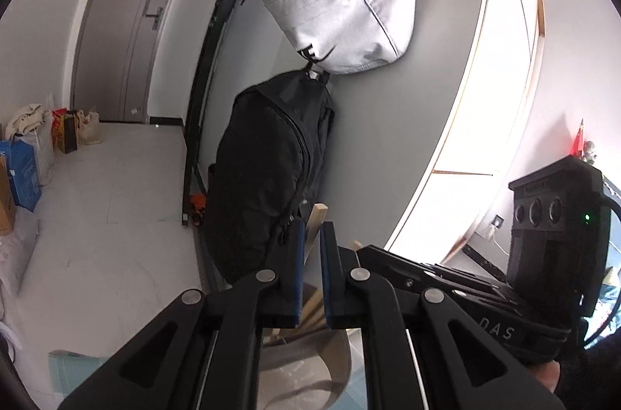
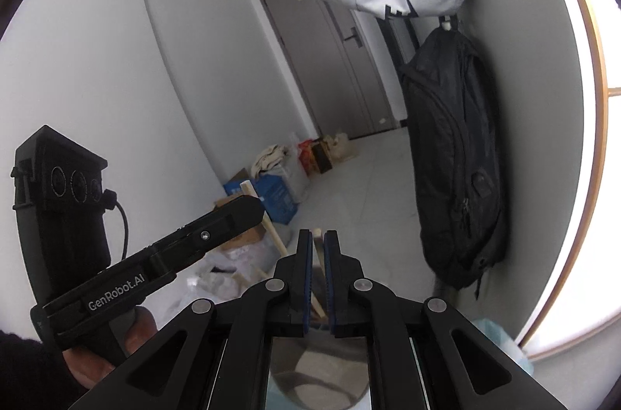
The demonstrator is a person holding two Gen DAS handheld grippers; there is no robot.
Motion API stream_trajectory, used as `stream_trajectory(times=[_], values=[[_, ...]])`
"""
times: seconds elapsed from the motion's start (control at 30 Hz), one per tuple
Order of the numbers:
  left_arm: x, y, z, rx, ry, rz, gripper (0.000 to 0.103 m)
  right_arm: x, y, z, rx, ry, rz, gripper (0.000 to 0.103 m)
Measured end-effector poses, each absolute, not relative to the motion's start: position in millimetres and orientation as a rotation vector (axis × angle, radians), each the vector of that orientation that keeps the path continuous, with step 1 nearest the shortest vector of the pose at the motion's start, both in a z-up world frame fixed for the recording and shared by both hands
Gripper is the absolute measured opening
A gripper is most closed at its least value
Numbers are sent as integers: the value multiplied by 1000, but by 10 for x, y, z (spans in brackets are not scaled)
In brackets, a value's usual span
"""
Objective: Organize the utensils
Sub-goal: 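Withdraw both open tools and lower them toward the remaining chopsticks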
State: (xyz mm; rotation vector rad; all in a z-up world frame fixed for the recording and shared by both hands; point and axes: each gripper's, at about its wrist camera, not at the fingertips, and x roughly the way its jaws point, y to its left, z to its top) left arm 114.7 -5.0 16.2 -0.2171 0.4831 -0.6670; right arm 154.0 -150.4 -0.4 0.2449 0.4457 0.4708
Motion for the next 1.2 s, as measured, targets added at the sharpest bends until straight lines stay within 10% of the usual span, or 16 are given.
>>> stream_trajectory(times=[0.07,0.2,0.63,1.2], values=[[1136,-33,160,-222,535,-684,5,1472,-1540,-22,269,465,469,7],[1057,74,166,-258,589,-628,40,1324,-1616,-55,308,500,460,20],[523,191,272,-249,555,-496,60,662,-1744,-62,319,499,410,66],[-41,267,96,-206,590,-318,86,190,-1610,-211,262,566,407,86]])
